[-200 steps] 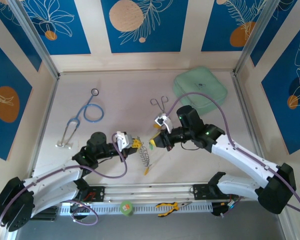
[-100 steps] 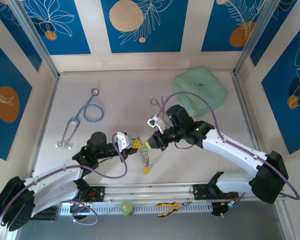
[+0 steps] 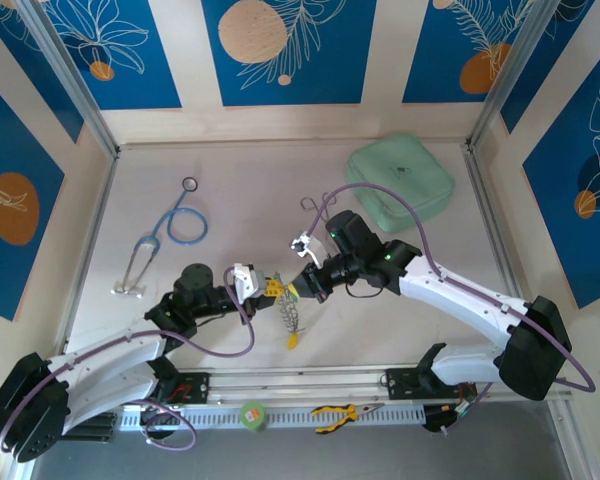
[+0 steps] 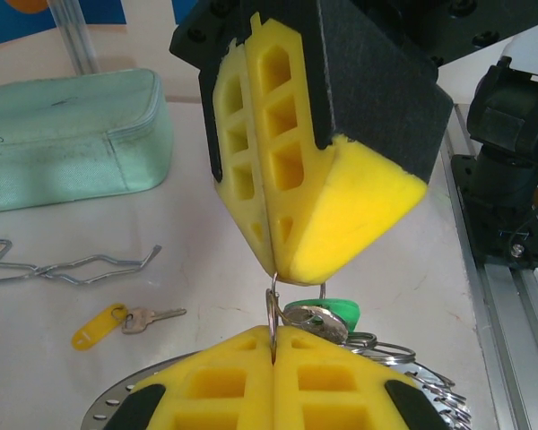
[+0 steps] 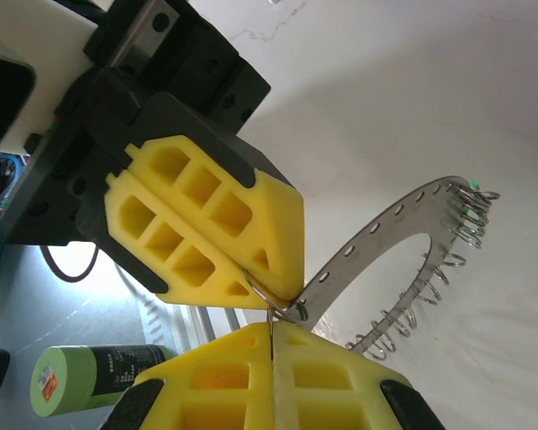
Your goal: Put the keys on the keyring
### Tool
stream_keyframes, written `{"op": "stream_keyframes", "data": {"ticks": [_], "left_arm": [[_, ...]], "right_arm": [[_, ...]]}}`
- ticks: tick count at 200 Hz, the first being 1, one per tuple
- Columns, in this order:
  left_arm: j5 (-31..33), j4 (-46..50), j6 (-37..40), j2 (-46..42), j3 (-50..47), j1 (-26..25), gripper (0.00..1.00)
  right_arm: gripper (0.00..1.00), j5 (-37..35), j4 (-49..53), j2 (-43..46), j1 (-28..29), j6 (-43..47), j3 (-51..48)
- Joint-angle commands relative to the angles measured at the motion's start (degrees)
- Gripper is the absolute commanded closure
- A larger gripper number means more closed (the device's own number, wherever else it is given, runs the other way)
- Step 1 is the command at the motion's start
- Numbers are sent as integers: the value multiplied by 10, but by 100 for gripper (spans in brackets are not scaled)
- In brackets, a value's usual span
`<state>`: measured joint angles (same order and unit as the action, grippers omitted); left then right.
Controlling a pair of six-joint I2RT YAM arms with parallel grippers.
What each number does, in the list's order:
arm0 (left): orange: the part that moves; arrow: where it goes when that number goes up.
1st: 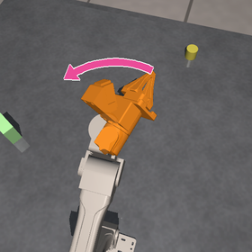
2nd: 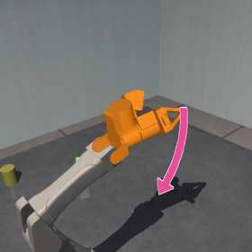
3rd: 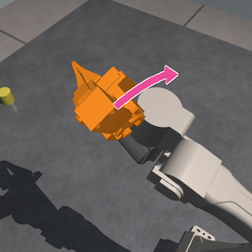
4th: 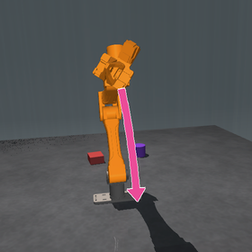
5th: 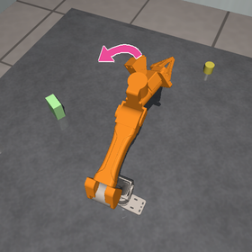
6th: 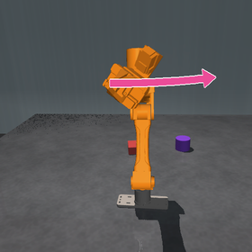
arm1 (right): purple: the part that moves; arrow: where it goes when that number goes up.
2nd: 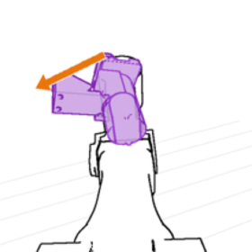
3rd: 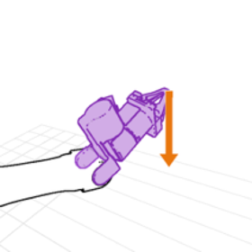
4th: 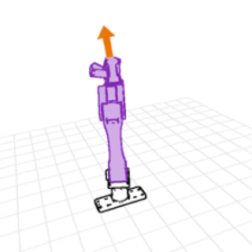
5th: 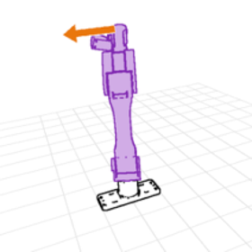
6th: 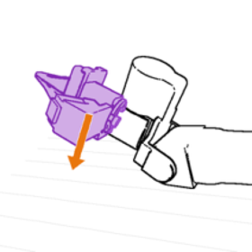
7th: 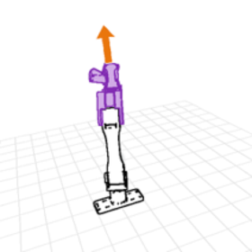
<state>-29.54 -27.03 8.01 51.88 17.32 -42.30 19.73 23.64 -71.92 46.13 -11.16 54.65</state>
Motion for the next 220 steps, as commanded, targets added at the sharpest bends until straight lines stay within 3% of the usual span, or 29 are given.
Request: {"op": "stream_keyframes", "data": {"ticks": [1,76,119,133,196,220], "left_arm": [[-12,-25,9,-7,19,-5,100],[-7,-19,27,-18,14,-6,100],[-2,-37,26,-19,7,-5,100],[-1,-58,17,-16,0,-5,100],[5,-130,-35,-14,-26,-5,100],[7,-174,-69,-13,-39,-5,100]], "right_arm": [[100,-24,14,-3,0,-1,17],[100,-27,21,-10,-6,-21,20],[62,-34,41,-3,-24,-21,32],[57,-39,41,12,-31,-13,31],[55,-147,-22,98,-36,83,-20],[55,-127,-112,147,-30,172,-87]]}}
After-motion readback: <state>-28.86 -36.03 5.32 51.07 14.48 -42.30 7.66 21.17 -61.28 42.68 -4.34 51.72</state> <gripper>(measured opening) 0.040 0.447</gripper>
